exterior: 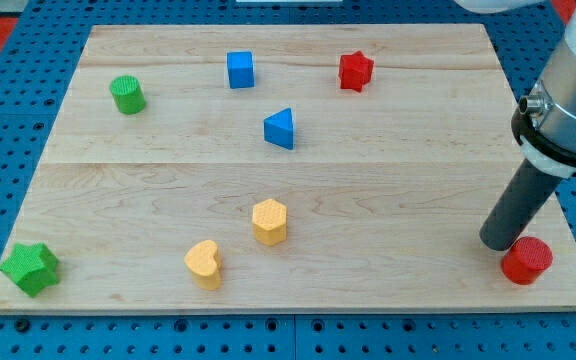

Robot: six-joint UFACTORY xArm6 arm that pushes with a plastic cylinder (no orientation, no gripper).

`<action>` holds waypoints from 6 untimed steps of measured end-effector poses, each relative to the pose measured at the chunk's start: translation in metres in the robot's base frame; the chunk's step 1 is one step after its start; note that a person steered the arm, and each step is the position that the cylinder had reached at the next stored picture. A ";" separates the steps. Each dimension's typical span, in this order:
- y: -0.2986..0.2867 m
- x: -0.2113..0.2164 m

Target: Nudge the red circle to the bottom right

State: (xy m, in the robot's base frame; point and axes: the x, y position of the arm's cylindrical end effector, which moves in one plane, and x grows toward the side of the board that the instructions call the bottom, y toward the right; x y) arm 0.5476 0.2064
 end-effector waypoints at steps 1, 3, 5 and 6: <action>-0.009 -0.007; -0.008 0.009; 0.002 0.013; 0.007 0.016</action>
